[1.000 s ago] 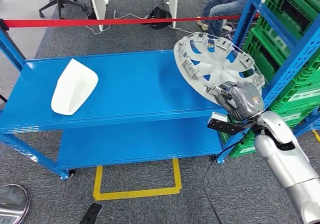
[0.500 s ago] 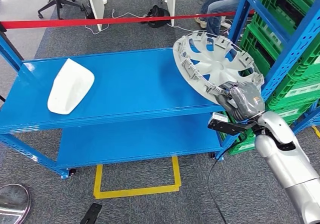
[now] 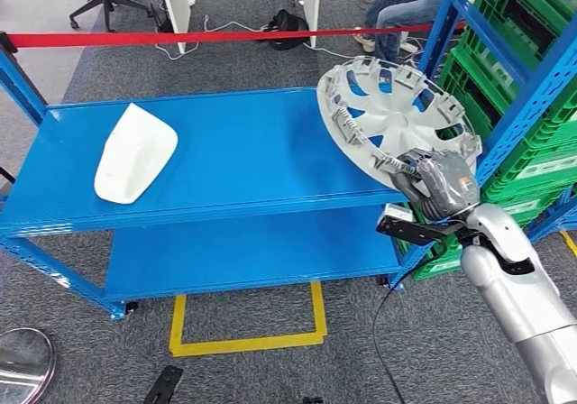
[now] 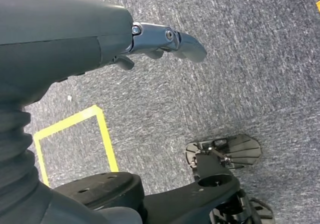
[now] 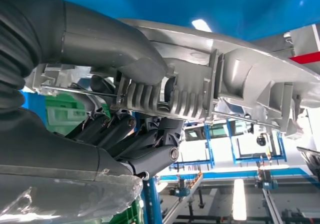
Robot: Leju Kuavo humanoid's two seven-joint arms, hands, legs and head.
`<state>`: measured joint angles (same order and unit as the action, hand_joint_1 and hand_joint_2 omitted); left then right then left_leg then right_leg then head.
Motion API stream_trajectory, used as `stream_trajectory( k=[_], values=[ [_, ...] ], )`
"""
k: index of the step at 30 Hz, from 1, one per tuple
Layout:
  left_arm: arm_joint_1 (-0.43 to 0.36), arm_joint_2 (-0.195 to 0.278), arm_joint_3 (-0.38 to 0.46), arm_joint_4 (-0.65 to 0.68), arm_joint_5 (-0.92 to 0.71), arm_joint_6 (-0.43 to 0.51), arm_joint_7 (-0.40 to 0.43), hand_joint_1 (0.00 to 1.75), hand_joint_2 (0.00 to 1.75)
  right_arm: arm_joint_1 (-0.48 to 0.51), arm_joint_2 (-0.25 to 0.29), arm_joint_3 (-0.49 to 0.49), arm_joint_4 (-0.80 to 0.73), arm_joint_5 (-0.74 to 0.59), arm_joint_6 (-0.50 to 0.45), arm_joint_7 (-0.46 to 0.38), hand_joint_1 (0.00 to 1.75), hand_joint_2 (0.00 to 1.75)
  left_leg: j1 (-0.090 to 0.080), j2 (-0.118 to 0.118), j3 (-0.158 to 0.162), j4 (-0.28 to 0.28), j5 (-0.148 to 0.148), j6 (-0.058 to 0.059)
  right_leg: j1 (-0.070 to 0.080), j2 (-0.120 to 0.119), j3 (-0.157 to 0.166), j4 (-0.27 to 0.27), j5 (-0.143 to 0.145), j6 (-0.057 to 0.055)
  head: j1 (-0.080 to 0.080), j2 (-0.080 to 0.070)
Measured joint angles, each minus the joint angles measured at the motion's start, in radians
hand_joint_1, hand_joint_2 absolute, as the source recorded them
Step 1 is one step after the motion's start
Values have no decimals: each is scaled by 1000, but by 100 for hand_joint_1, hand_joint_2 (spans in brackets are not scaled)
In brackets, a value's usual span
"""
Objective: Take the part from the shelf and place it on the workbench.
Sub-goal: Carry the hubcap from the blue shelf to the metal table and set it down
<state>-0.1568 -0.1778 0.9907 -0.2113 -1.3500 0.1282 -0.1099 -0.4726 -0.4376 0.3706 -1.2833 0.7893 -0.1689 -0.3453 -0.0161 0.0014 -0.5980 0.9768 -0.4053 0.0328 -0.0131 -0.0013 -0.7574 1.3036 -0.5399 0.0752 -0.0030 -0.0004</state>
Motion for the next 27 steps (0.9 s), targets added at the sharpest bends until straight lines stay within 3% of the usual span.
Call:
stream_trajectory(
  k=[1, 3, 5, 8, 10, 13, 15, 16, 17, 19, 21, 24, 26, 27],
  values=[
    [0, -1, 0, 0, 0, -1, -1, 0, 175, 1, 0, 0, 0, 0, 0, 0, 175, 175, 2, 0, 0, 2, -1, -3, -2, 0, 17, -31, 23, 3, 0, 0],
    [0, -2, 0, 0, 0, -2, -2, 0, 175, 2, 0, 0, 0, 0, 0, -1, 175, 175, 8, -2, -2, 14, -9, -16, -7, -2, 87, -162, 80, 13, 0, 0],
    [-2, -1, 0, 0, 0, -2, -4, 0, 175, 2, 1, 0, 0, 1, 0, -5, 175, 175, 7, -3, -9, 30, -15, -29, -9, 2, 133, -246, 102, 7, 0, 0],
    [-3, 0, 0, 0, 0, -2, -4, 0, 175, 2, 2, 4, 0, 2, 0, -12, 175, 175, 5, -4, -17, 35, -13, -38, -7, 6, 132, -250, 103, -20, -6, 0],
    [-4, 0, 0, 0, -1, -2, -4, 0, 175, 0, 3, 7, 0, 2, 1, -13, 175, 175, 6, -4, -30, 60, -36, -48, -9, 3, 130, -251, 106, -34, -7, 0],
    [-6, 1, 0, 0, -1, -2, -4, 0, 175, -5, 4, 7, 0, 2, 1, -13, 175, 175, 12, -4, -109, 234, -131, -65, -12, -5, 125, -252, 109, -46, -9, 0],
    [-4, 1, 0, 0, -1, -2, -4, 0, 175, -5, 4, 7, 1, 3, 1, -12, 175, 175, 17, -3, -148, 322, -155, -69, -13, -8, 121, -252, 111, -46, -8, 0],
    [-3, 1, 0, 0, -1, -2, -4, 0, 175, -5, 4, 7, 1, 3, 1, -12, 175, 175, 19, -3, -142, 314, -140, -70, -15, -8, 120, -252, 112, -45, -8, 0],
    [-3, 1, 0, 0, -1, -1, -4, 0, 175, -6, 4, 7, 2, 3, 0, -12, 175, 175, 21, -4, -116, 268, -109, -70, -18, -8, 120, -252, 114, -42, -8, 0],
    [-3, 0, 0, 0, -1, -1, -4, 0, 175, -8, 4, 7, 1, 3, 0, -12, 175, 175, 25, -9, -43, 133, -51, -73, -20, -4, 117, -251, 117, -34, -10, 0],
    [-4, 0, 0, 0, -1, -1, -4, 0, 175, -10, 4, 6, 1, 4, -1, -10, 175, 175, 27, -14, -7, 54, -36, -71, -18, 1, 109, -253, 124, -20, -11, 0],
    [-3, 0, 0, 0, 0, -1, -4, 0, 175, -11, 4, 5, 2, 4, -1, -8, 175, 175, 24, -13, -10, 41, -33, -51, -20, 4, 104, -264, 134, 1, -10, 0],
    [-4, 1, 0, 0, 0, 0, -4, 0, 175, -11, 4, 5, 2, 4, -1, -8, 175, 175, 24, -10, -12, 37, -26, -33, -20, 3, 83, -218, 99, 6, -7, 0],
    [-4, 1, 0, 0, 0, 0, -4, 0, 175, -11, 4, 5, 2, 4, -1, -8, 175, 175, 23, -10, -12, 36, -23, -27, -19, 2, 59, -162, 65, 6, -5, 0]
  ],
)
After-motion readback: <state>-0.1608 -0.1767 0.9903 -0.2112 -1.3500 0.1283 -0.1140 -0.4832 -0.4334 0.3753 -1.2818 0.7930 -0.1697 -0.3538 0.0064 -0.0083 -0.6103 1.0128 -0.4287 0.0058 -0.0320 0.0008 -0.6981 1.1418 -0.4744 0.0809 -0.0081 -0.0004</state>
